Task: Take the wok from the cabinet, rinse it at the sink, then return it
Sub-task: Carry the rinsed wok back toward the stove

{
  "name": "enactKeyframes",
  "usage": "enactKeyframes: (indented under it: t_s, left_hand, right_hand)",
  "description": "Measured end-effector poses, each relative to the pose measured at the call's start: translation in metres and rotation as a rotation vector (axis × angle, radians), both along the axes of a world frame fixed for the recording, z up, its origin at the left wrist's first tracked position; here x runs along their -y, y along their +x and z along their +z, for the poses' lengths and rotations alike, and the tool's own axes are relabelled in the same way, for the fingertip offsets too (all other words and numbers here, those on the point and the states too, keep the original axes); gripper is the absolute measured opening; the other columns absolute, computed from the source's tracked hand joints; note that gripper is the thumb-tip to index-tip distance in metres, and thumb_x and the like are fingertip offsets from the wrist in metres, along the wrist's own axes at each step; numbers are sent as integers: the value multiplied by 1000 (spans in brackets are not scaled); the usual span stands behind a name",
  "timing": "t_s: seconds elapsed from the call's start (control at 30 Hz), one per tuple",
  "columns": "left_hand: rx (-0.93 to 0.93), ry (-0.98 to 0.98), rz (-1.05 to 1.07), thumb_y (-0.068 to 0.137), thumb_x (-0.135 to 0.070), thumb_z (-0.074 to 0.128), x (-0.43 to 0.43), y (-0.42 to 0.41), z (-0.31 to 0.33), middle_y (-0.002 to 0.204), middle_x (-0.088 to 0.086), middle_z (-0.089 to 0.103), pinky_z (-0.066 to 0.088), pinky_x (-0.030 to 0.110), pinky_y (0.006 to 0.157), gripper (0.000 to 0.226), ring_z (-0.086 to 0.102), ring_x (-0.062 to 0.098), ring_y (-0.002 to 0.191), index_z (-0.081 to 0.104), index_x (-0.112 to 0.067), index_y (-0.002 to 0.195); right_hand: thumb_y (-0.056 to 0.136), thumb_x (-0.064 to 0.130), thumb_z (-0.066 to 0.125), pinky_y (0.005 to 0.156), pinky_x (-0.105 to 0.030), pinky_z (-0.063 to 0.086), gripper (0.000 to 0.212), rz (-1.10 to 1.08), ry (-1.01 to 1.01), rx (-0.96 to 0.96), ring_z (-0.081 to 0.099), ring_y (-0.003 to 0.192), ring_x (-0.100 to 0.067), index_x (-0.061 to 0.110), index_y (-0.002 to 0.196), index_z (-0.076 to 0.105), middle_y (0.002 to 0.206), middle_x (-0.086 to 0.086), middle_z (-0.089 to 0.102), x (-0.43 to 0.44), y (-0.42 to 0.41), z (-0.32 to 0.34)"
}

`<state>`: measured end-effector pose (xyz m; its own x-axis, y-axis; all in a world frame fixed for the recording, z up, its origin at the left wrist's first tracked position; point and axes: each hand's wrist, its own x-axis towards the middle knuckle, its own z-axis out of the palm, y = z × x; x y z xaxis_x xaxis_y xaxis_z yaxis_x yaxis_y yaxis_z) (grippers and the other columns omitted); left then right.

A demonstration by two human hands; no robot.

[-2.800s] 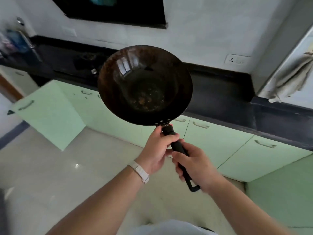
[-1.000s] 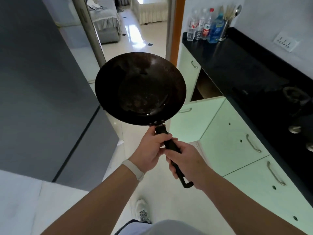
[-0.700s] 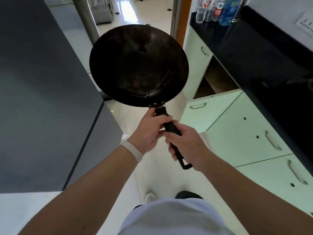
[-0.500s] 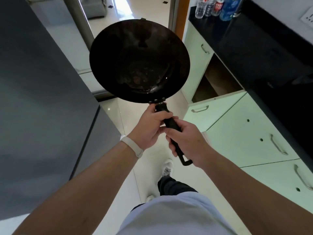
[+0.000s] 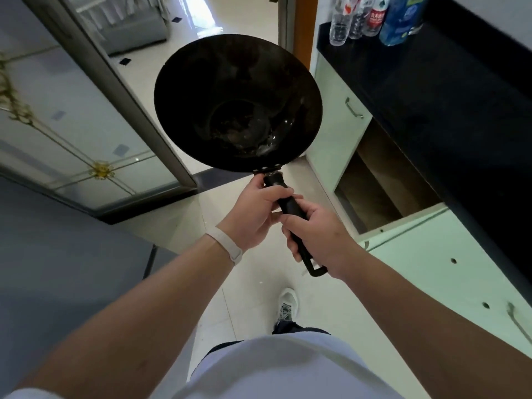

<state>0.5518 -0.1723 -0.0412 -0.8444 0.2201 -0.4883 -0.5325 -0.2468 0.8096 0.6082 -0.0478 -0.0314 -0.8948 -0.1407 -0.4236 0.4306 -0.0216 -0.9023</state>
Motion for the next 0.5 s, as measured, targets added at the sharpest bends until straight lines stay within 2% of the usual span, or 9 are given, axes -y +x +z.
enactKeyframes:
  t_s: [0.17, 0.3, 0.43, 0.5]
  left_hand:
    - [-12, 30, -15, 86, 7, 57, -20, -58, 9, 86, 10, 64, 46, 50, 94, 28, 69, 27, 88, 52, -7, 110]
    - [-19, 43, -74, 87, 8, 56, -40, -97, 14, 90, 12, 62, 48, 50, 97, 30, 68, 29, 91, 51, -6, 114]
    - [-32, 51, -152, 88, 8, 55, -57, -135, 12, 85, 10, 66, 49, 51, 97, 30, 67, 27, 90, 52, -7, 113]
    - [-26, 59, -201, 88, 8, 56, -63, -155, 8, 91, 12, 62, 54, 46, 89, 31, 68, 26, 89, 52, -6, 115]
  right_hand:
    - [98, 4, 56, 42, -29, 48, 20, -7, 6, -16, 51, 47, -17, -6, 115, 57, 67, -11, 51, -20, -55, 9]
    - [98, 5, 56, 44, -29, 50, 16, -52, 19, -42, 53, 47, -16, 1, 113, 60, 70, -14, 52, -37, -86, 15]
    - [98, 4, 56, 43, -28, 49, 18, -147, -6, -29, 52, 47, -14, -1, 114, 60, 69, -12, 52, -47, -114, 14]
    - [98, 5, 56, 43, -28, 49, 17, -185, 4, -24, 52, 47, -13, -1, 113, 60, 70, -12, 52, -49, -128, 15]
